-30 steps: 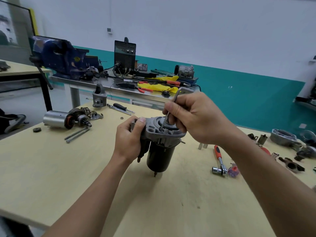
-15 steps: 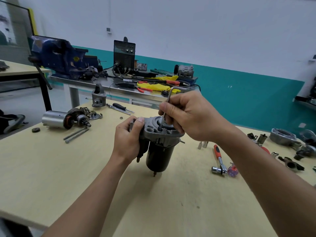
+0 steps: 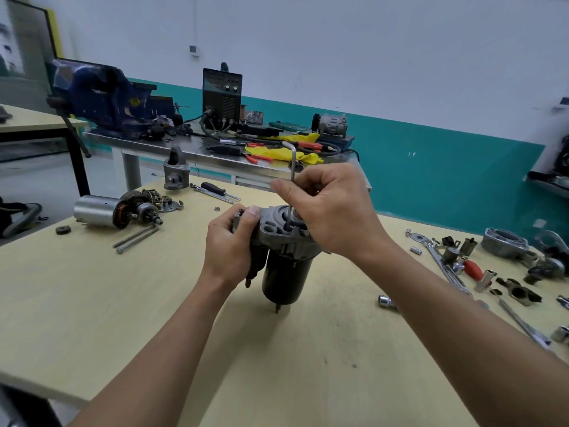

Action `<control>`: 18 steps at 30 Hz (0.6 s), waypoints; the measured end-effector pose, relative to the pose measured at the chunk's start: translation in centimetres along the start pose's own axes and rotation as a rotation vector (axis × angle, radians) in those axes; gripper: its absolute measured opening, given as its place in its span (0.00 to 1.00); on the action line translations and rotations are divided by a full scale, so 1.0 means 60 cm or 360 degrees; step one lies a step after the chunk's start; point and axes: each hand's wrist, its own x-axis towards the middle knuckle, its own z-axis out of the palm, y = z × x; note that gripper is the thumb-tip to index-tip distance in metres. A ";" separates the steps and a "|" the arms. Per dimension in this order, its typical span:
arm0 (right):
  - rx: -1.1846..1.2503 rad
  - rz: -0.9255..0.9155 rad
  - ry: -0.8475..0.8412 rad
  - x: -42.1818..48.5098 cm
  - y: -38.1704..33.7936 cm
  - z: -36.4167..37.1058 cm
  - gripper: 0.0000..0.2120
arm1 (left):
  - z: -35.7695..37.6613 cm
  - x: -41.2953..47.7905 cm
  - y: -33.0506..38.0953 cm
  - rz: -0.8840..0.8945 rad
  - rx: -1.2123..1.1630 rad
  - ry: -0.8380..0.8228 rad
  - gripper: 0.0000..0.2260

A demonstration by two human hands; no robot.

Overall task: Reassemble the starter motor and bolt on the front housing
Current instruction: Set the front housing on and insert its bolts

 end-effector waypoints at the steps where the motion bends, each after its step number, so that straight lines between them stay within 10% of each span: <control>1: -0.0005 -0.0002 0.0035 -0.001 0.000 0.002 0.14 | 0.000 0.000 0.001 -0.0001 0.0013 0.0003 0.18; 18: 0.0441 0.0137 0.0178 0.029 0.006 -0.085 0.15 | -0.001 0.001 -0.002 -0.0014 0.0021 0.0008 0.17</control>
